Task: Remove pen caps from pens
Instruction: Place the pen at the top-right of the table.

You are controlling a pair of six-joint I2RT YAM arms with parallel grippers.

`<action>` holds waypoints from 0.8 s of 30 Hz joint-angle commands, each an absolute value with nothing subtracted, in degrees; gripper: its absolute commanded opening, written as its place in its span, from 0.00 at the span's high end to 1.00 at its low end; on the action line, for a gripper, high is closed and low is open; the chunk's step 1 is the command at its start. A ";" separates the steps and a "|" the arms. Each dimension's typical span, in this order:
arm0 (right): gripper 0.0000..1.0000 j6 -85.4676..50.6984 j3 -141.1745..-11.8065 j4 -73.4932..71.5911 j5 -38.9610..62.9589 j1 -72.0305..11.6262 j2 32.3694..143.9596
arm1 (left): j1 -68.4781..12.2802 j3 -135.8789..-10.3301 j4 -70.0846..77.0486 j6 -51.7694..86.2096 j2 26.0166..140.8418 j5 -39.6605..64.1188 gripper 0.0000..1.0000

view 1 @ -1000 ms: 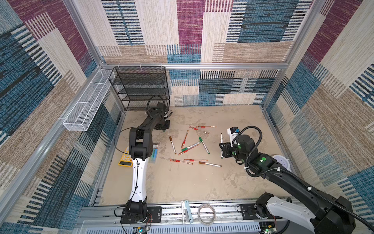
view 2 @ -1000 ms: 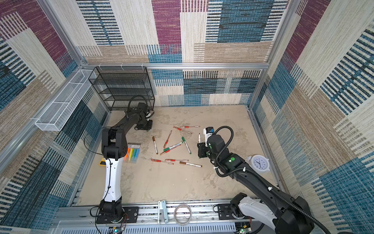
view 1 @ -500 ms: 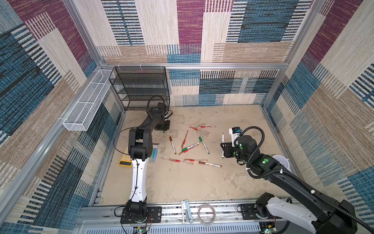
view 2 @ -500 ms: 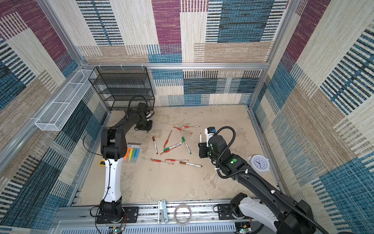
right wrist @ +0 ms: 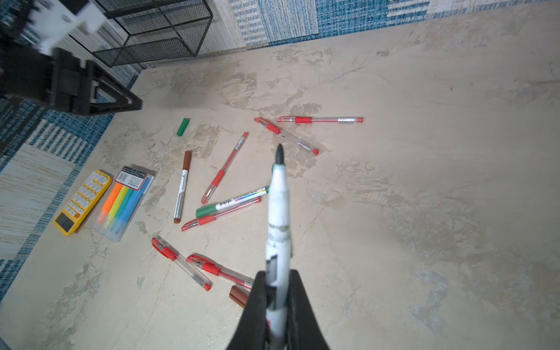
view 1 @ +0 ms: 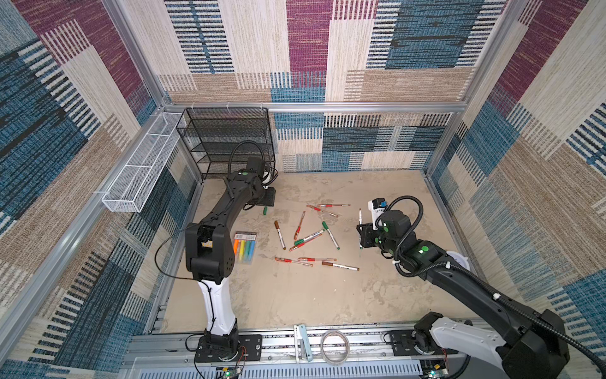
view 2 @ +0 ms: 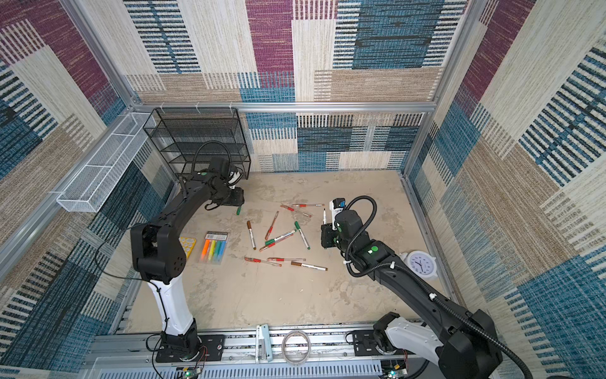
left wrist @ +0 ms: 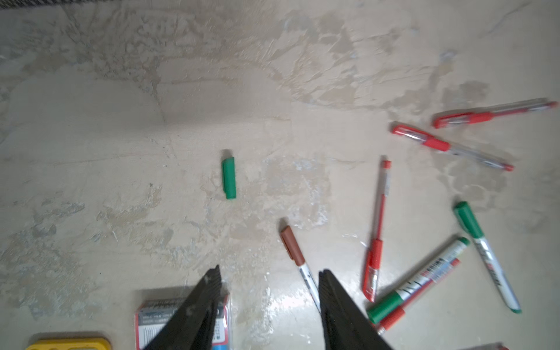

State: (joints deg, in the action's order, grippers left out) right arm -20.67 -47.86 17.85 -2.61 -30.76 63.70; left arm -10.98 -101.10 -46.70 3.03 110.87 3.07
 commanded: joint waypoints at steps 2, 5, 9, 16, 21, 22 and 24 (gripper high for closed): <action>1.00 -16.67 -52.29 19.03 -1.63 -27.25 69.15 | -10.99 -91.15 -42.05 2.44 100.67 6.86 0.34; 1.00 -14.20 -56.68 21.32 -0.30 -24.90 73.78 | -10.99 -82.05 -37.69 1.18 91.32 7.59 0.25; 1.00 -10.52 -61.07 22.46 1.19 -20.46 79.37 | -10.90 -70.90 -30.96 0.02 80.14 9.81 0.17; 1.00 -3.79 -69.55 26.07 3.16 -12.59 89.46 | -7.38 -60.71 -26.85 -0.14 70.65 18.07 0.06; 1.00 -2.18 -74.65 28.21 7.08 -5.98 95.70 | -2.33 -59.16 -24.68 3.16 68.44 20.98 0.04; 0.99 -2.20 -75.40 28.23 8.19 -4.95 96.90 | -2.20 -59.00 -24.44 2.59 68.15 20.63 0.04; 0.99 -2.10 -77.04 28.42 8.64 -3.66 99.66 | -1.88 -59.02 -24.47 2.03 67.78 20.39 0.04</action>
State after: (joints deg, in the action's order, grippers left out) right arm -3.55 -75.48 27.51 5.69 -4.58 97.51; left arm -2.44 -59.16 -26.98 1.96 68.29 18.70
